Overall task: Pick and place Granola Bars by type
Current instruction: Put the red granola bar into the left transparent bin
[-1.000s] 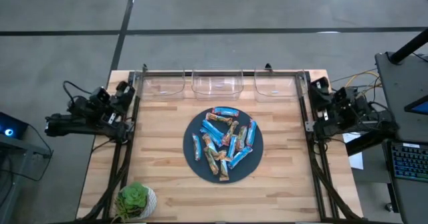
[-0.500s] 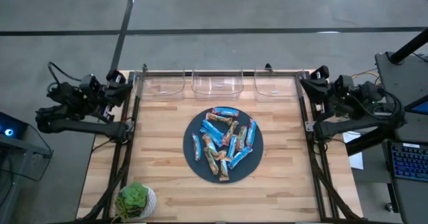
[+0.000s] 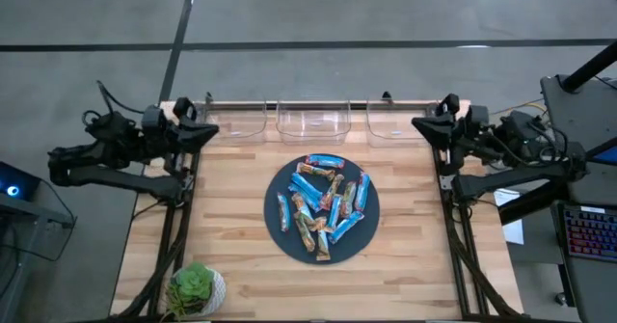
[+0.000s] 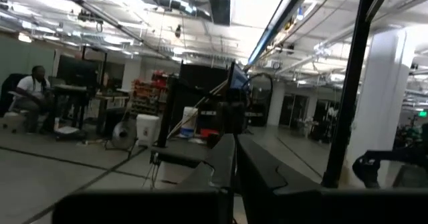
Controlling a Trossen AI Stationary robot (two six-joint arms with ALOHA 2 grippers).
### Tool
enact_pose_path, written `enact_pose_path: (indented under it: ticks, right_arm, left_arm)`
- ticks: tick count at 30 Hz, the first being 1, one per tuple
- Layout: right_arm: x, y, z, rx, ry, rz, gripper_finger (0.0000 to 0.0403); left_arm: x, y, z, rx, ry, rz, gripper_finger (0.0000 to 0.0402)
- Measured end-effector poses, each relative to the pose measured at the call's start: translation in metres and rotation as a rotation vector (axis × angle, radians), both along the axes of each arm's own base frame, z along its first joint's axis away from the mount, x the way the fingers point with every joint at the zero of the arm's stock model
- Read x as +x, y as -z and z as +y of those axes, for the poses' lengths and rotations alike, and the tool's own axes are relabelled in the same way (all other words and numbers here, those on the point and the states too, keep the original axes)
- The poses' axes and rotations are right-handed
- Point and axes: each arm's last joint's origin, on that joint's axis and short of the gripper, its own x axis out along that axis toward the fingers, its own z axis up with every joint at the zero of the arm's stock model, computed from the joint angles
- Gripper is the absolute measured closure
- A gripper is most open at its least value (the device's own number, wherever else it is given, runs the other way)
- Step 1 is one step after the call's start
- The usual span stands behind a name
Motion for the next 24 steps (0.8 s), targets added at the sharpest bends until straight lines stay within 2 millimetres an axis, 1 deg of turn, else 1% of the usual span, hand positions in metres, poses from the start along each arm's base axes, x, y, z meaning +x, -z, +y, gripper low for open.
enact_pose_path:
  ticks: [7, 12, 17, 24]
  right_arm:
    - [0.011, -0.003, 0.001, -0.009, 0.000, 0.079, 0.0394]
    - [0.019, -0.002, 0.002, -0.012, -0.001, 0.142, 0.0394]
    - [0.031, 0.006, 0.003, 0.000, -0.005, 0.220, 0.0394]
    - [0.045, 0.018, 0.004, 0.043, -0.012, 0.320, 0.0394]
  left_arm:
    - [0.018, 0.001, 0.000, 0.003, 0.000, 0.104, 0.0401]
    - [0.024, -0.002, -0.001, 0.004, 0.000, 0.180, 0.0401]
    - [0.030, 0.000, -0.001, 0.007, -0.005, 0.254, 0.0401]
    - [0.031, 0.001, 0.000, 0.006, -0.010, 0.272, 0.0401]
